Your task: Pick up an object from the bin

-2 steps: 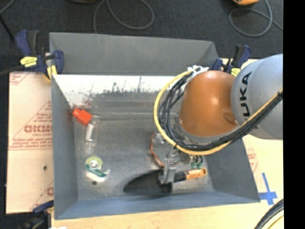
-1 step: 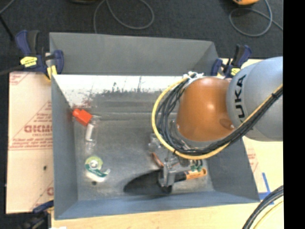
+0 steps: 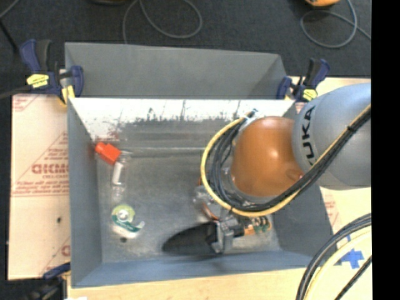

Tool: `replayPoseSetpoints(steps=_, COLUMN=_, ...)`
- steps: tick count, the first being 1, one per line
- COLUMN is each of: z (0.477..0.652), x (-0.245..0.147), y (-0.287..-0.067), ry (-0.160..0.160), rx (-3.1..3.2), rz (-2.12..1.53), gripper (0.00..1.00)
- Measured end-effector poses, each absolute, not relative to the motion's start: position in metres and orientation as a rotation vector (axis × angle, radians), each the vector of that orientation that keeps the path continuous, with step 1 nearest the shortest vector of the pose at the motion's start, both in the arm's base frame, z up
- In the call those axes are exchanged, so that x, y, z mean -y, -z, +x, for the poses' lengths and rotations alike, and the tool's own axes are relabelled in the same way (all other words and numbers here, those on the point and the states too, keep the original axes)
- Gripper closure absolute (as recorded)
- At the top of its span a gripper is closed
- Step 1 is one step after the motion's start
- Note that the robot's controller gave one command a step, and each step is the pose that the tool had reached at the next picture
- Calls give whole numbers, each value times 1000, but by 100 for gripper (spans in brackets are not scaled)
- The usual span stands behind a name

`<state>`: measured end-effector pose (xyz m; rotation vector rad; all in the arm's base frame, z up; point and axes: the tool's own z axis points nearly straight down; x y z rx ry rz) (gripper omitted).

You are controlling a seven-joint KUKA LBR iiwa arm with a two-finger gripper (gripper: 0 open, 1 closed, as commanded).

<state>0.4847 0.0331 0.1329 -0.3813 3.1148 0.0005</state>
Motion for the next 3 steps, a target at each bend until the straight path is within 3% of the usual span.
replayPoseSetpoints(steps=1, z=486, x=-23, y=-101, ry=-1, rx=-3125, rz=-310, gripper=0)
replayPoseSetpoints(steps=2, z=519, x=-53, y=-71, ry=-2, rx=-3033, rz=-797, gripper=100)
replayPoseSetpoints(steps=3, z=520, x=-53, y=-71, ry=-2, rx=-3033, rz=-795, gripper=100)
